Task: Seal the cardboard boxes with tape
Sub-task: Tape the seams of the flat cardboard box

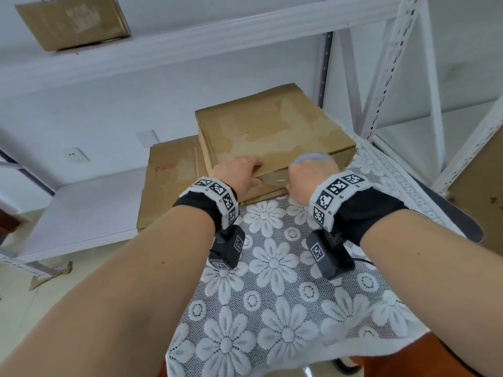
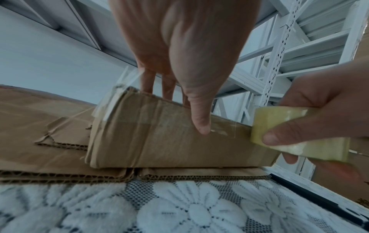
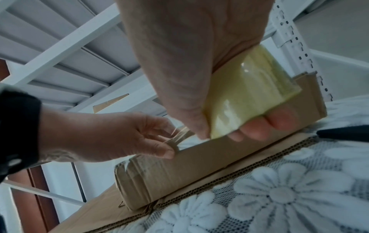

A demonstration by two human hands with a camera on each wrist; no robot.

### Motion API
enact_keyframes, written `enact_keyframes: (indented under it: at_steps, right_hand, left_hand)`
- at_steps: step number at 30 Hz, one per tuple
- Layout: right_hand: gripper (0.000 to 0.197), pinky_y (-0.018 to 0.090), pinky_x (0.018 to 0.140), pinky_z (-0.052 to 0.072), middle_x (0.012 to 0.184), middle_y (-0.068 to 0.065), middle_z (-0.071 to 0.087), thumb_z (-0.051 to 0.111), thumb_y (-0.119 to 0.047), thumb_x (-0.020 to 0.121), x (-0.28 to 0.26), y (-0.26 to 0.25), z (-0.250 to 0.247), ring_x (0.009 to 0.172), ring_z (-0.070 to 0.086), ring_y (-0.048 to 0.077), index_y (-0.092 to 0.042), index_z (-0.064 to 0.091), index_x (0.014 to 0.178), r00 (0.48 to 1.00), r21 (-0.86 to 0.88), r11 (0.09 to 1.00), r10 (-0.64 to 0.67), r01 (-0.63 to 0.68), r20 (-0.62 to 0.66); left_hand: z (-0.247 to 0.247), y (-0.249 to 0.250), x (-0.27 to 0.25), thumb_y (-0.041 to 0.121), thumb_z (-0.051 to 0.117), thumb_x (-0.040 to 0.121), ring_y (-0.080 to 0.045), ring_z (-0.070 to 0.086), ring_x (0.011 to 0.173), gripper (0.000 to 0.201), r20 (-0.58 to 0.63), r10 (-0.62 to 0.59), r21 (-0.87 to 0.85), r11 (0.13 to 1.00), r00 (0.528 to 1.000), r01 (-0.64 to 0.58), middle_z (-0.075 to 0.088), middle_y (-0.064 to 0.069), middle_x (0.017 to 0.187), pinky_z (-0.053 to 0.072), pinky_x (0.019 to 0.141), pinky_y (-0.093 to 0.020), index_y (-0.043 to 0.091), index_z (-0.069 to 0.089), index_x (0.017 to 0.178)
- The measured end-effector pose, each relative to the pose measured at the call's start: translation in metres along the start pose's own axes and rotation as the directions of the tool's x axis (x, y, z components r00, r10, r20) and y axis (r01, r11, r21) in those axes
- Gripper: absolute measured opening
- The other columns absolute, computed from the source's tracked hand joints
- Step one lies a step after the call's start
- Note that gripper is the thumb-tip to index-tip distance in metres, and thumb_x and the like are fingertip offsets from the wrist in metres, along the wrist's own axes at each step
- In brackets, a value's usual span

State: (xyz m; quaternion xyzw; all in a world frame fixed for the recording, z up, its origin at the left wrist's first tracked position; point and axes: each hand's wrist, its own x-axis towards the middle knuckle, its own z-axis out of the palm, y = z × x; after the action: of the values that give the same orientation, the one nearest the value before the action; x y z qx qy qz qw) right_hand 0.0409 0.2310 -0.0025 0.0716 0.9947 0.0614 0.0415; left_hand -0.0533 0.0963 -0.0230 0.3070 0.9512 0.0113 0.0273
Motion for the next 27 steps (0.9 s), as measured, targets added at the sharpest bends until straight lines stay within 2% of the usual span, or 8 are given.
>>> enact_keyframes:
  at_steps: [4, 9, 12, 14, 17, 19, 22, 27]
  right_hand:
    - [0.023, 0.023, 0.053, 0.036, 0.068, 0.0, 0.053, 0.05, -0.025, 0.087, -0.003, 0.005, -0.002, 0.059, 0.048, 0.014, -0.01, 0.047, 0.07, 0.996, 0.024, 1.0, -0.016, 0.014, 0.083]
    - [0.027, 0.031, 0.068, 0.046, 0.103, 0.009, 0.063, 0.048, -0.018, 0.09, -0.001, 0.009, -0.009, 0.091, 0.061, 0.025, -0.003, 0.057, 0.111, 0.96, 0.077, 0.996, 0.019, -0.042, 0.281]
    - [0.03, 0.033, 0.073, 0.049, 0.106, 0.009, 0.062, 0.046, -0.016, 0.089, -0.002, 0.008, -0.009, 0.093, 0.061, 0.025, -0.004, 0.055, 0.115, 0.966, 0.072, 0.996, 0.023, -0.043, 0.257]
    - [0.031, 0.031, 0.069, 0.049, 0.104, 0.01, 0.063, 0.045, -0.017, 0.09, -0.004, 0.008, -0.005, 0.086, 0.061, 0.024, -0.003, 0.054, 0.116, 0.983, 0.056, 0.997, 0.041, -0.052, 0.182]
    - [0.018, 0.026, 0.055, 0.042, 0.081, 0.003, 0.062, 0.045, -0.017, 0.09, -0.007, 0.006, 0.0, 0.065, 0.055, 0.015, -0.008, 0.06, 0.097, 0.999, -0.026, 0.998, 0.049, -0.049, -0.02]
    - [0.017, 0.025, 0.056, 0.042, 0.073, 0.001, 0.062, 0.045, -0.013, 0.088, -0.008, 0.003, 0.001, 0.061, 0.055, 0.015, -0.011, 0.055, 0.075, 0.991, -0.115, 0.992, 0.041, -0.056, -0.131]
    - [0.024, 0.025, 0.062, 0.046, 0.064, -0.002, 0.059, 0.044, -0.007, 0.084, -0.005, 0.005, -0.001, 0.058, 0.054, 0.013, -0.012, 0.051, 0.061, 0.987, -0.163, 0.982, 0.077, -0.1, -0.138]
    - [0.031, 0.022, 0.051, 0.032, 0.056, -0.003, 0.048, 0.045, -0.006, 0.087, -0.002, 0.006, -0.001, 0.049, 0.041, 0.011, -0.014, 0.045, 0.057, 0.989, -0.116, 0.987, 0.098, -0.111, -0.11]
  left_hand:
    - [0.001, 0.001, 0.001, 0.042, 0.061, 0.092, -0.023, 0.058, 0.115, 0.053, 0.002, -0.004, 0.006, 1.0, 1.0, 0.004, 0.059, 0.001, 0.131, 0.052, 0.091, -0.041, 0.027, 0.045, 0.14]
    - [0.002, 0.001, 0.0, 0.042, 0.061, 0.093, -0.023, 0.057, 0.116, 0.052, -0.014, -0.017, 0.011, 1.0, 1.0, 0.018, 0.058, 0.002, 0.133, 0.05, 0.089, -0.039, 0.028, 0.044, 0.14]
    - [0.002, 0.001, 0.0, 0.042, 0.061, 0.093, -0.023, 0.058, 0.114, 0.052, -0.013, -0.024, 0.006, 1.0, 1.0, 0.024, 0.059, 0.001, 0.13, 0.051, 0.088, -0.039, 0.028, 0.044, 0.14]
    - [0.002, 0.002, 0.0, 0.041, 0.061, 0.093, -0.022, 0.058, 0.113, 0.051, -0.015, -0.026, 0.005, 1.0, 1.0, 0.026, 0.06, 0.001, 0.129, 0.051, 0.088, -0.039, 0.029, 0.044, 0.139]
    - [0.0, 0.003, -0.001, 0.039, 0.062, 0.093, -0.022, 0.059, 0.113, 0.049, -0.019, -0.027, -0.018, 0.999, 0.999, 0.027, 0.061, 0.001, 0.129, 0.051, 0.088, -0.039, 0.028, 0.046, 0.138]
    - [-0.001, 0.003, -0.001, 0.039, 0.062, 0.093, -0.023, 0.059, 0.114, 0.049, -0.021, -0.028, -0.026, 0.999, 0.999, 0.027, 0.061, 0.001, 0.129, 0.051, 0.088, -0.038, 0.028, 0.046, 0.138]
    - [0.0, 0.003, -0.003, 0.041, 0.062, 0.092, -0.023, 0.06, 0.112, 0.05, -0.026, -0.026, -0.024, 0.999, 0.999, 0.026, 0.061, 0.001, 0.128, 0.051, 0.087, -0.038, 0.028, 0.047, 0.138]
    - [0.0, 0.002, -0.001, 0.04, 0.064, 0.091, -0.023, 0.06, 0.111, 0.051, -0.026, -0.013, -0.022, 1.0, 1.0, 0.013, 0.062, 0.0, 0.127, 0.05, 0.086, -0.038, 0.027, 0.047, 0.137]
